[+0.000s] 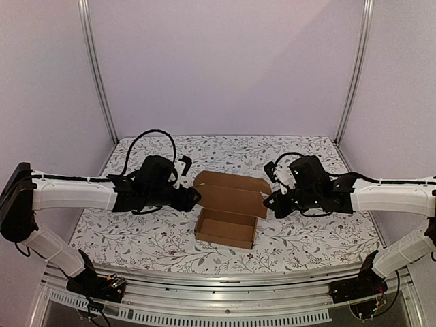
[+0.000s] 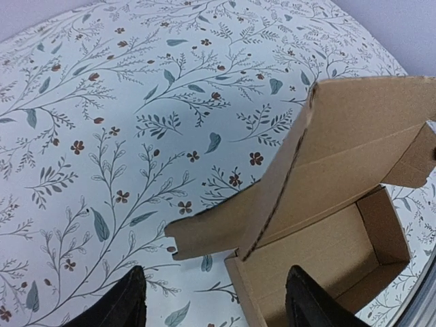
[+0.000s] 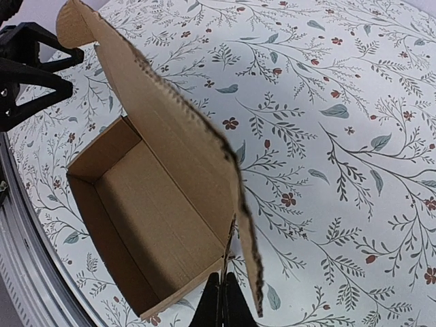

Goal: Fold the paper box

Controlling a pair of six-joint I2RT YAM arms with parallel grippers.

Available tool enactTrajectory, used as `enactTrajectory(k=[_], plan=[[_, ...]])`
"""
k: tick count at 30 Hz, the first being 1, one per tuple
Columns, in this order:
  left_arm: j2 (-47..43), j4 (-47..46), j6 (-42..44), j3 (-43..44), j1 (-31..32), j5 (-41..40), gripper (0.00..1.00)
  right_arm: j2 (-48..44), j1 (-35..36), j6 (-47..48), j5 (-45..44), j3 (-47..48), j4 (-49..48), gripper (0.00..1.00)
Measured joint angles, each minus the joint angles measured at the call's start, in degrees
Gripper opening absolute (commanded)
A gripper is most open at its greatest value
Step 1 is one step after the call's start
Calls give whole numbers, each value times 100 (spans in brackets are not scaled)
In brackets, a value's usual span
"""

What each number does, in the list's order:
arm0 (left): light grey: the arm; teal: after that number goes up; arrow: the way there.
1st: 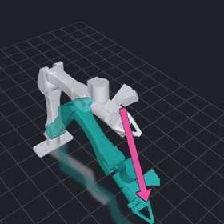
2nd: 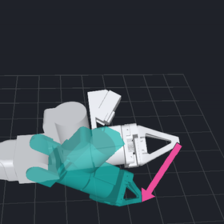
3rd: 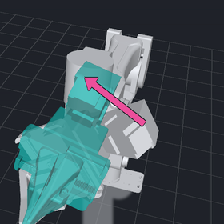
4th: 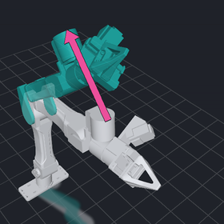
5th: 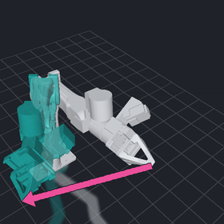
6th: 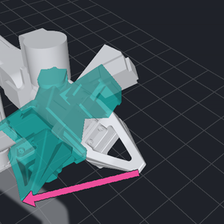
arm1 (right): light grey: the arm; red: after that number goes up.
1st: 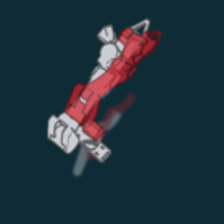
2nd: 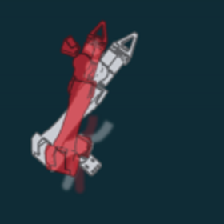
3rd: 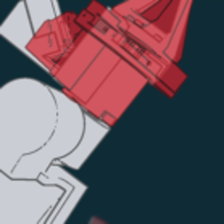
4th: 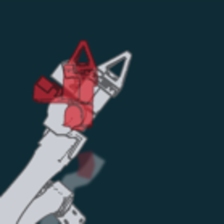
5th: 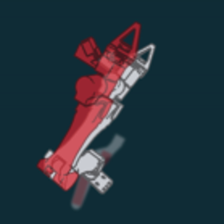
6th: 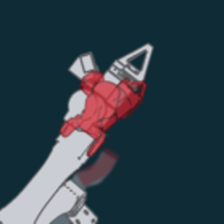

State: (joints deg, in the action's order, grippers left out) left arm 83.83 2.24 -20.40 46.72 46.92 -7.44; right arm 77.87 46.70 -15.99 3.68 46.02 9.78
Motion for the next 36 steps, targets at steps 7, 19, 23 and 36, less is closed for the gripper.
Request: enactTrajectory(k=[7,19,23,36], plan=[[184,-369,199,-120,-114,332,63,-2,0,31,-2,-33,-44,0],[214,-892,444,-323,-442,833,59,-402,0,387,96,-422,-87,0],[225,-1040,522,-511,-577,1102,58,-474,0,538,291,-481,-81,0],[343,-1451,741,-544,-817,1945,55,-863,0,992,522,-520,319,0]])
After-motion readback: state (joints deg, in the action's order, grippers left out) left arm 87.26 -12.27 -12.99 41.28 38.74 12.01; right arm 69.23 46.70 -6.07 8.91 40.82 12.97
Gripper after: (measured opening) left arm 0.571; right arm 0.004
